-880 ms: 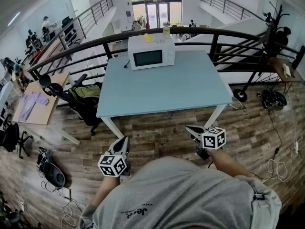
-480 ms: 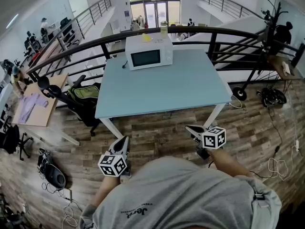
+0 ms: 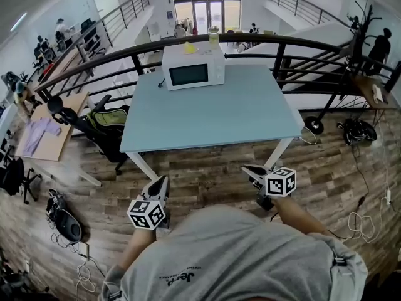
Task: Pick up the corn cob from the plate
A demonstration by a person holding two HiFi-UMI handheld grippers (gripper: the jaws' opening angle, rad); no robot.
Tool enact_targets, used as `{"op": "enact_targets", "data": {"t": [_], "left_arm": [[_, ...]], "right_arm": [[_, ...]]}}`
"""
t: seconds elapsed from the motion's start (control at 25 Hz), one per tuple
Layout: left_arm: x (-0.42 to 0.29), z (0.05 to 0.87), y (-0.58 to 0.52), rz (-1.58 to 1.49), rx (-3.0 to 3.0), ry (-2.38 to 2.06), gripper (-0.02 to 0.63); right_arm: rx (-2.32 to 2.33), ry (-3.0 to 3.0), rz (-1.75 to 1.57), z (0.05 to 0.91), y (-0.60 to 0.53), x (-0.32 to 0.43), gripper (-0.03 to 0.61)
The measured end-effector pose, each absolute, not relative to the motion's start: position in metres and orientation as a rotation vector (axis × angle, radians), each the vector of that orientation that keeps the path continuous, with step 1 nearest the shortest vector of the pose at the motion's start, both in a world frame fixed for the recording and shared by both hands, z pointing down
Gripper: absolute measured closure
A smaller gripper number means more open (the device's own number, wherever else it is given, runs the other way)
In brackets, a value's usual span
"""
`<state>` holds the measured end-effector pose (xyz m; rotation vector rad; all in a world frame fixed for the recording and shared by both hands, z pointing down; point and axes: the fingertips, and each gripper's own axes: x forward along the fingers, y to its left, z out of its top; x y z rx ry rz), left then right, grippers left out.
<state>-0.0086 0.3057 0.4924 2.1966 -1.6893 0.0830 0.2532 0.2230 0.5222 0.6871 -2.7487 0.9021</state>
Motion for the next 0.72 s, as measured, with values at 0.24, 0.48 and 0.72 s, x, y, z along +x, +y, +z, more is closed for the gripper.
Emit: {"op": "enact_targets", "data": {"t": [0.24,0.48,0.72], "left_arm": [[0.026,0.498,0.298,0.084,2.181,-1.684,0.606],[0.048,0.506,0.288,0.121,2.183,-1.666,0.606],[0.019,0.511,0.265,0.099,2.187,-1.657,0.606]], "right_arm": [[0.677,-2.754,0.932,0.529,0.215,0.288,0.563],[0.699,-2.747,0.982,0.542,0.198,0.311,0.563],[0.717,-2.740,0.976,0.545,0.176,0.287,0.563]]}}
